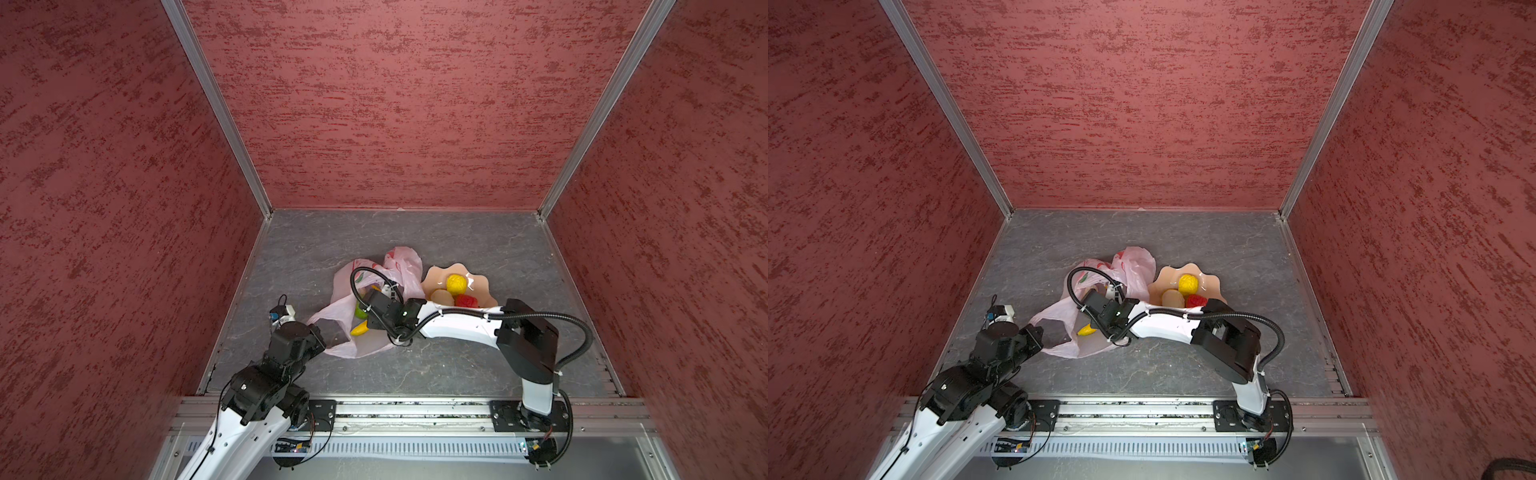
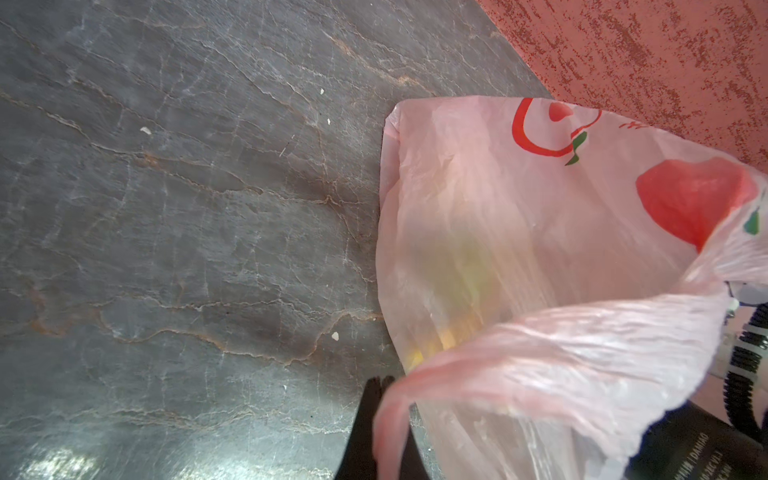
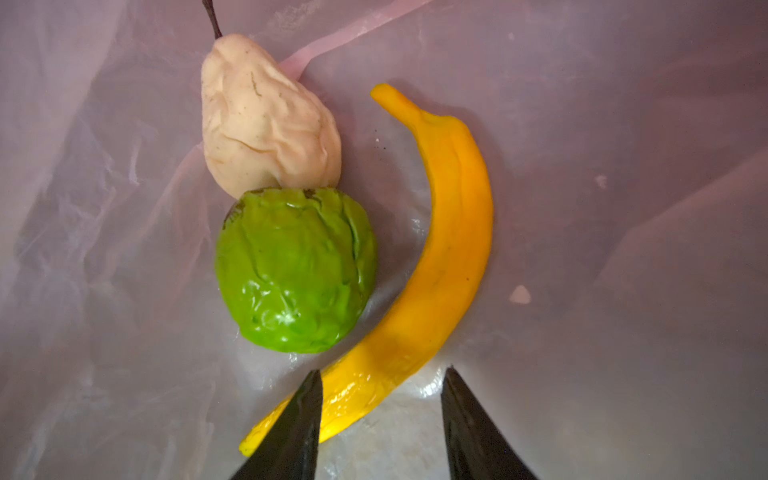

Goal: Take the fake fruits out of the plastic bag
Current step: 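Lower the open right gripper into the bag toward the yellow banana, then close the right gripper on the yellow banana's stem end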

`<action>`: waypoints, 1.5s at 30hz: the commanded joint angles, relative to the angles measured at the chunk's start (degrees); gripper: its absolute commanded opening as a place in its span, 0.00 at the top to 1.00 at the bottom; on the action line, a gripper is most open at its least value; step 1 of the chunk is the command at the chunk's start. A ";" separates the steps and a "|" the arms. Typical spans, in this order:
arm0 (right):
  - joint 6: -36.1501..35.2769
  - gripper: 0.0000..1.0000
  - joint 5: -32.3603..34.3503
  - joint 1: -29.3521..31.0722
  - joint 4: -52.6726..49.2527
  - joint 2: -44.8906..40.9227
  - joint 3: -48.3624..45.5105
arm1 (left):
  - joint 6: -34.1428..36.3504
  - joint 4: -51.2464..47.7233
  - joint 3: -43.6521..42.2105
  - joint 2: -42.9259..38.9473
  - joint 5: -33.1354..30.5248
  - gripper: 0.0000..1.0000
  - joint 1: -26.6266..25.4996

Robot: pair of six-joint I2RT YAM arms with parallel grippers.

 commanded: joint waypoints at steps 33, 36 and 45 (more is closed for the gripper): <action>1.10 0.48 -1.73 -2.41 -5.30 8.35 7.49 | 0.08 0.55 -1.56 -2.75 0.44 0.95 -0.26; 0.84 0.49 -1.11 -2.55 -7.01 8.87 8.19 | 0.01 0.74 -1.62 -2.64 0.28 0.95 -0.28; 0.07 0.61 -1.25 -3.32 -7.02 9.27 8.39 | -0.36 0.37 -1.91 -2.93 0.10 0.95 -0.32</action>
